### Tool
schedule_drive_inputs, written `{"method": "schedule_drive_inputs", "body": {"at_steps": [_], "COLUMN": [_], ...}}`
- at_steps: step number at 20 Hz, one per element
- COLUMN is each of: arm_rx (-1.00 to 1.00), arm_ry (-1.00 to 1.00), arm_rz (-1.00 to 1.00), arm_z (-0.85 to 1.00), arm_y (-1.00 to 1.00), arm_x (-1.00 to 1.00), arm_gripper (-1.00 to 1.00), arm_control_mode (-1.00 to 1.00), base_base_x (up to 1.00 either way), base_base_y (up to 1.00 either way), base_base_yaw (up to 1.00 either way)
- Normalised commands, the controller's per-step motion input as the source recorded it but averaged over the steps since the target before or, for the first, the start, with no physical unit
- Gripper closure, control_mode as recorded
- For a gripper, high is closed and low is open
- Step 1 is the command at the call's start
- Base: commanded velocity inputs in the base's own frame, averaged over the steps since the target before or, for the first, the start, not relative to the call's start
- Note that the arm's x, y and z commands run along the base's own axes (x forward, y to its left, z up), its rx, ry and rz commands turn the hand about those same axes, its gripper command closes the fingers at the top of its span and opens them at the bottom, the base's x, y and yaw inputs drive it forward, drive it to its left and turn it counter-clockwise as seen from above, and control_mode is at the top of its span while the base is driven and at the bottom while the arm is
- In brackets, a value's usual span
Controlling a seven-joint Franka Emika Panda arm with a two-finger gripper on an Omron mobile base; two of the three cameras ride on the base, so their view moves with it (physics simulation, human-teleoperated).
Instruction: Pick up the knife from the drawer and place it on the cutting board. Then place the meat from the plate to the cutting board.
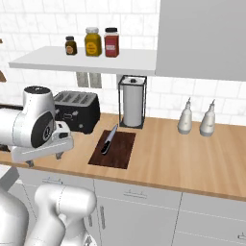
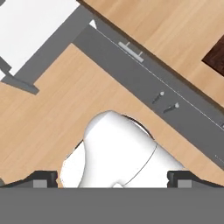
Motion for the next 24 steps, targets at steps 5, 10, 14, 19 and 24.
{"method": "schedule_drive_inputs", "body": {"at_steps": [5,10,14,19,24], "arm_rx": [0.0,0.0,0.0,0.0,0.0], "arm_ry": [0.0,0.0,0.0,0.0,0.0], "arm_rz": [-0.03,0.0,0.0,0.0,0.0], "arm_z": [0.0,0.0,0.0,0.0,0.0], "arm_y": [0.03,0.0,0.0,0.0,0.0], "arm_x": [-0.08,0.0,0.0,0.0,0.0], "arm_gripper": [-1.0,-1.0,-1.0,-1.0,-1.0], "arm_control_mode": [1.0,1.0,1.0,1.0,1.0], "base_base_x": [-0.03,-0.2,-0.84,-0.89,-0.19], "base_base_y": [0.0,-0.01,-0.04,0.07,0.14], "base_base_yaw": [-0.02,-0.04,0.02,0.16,0.31]}}
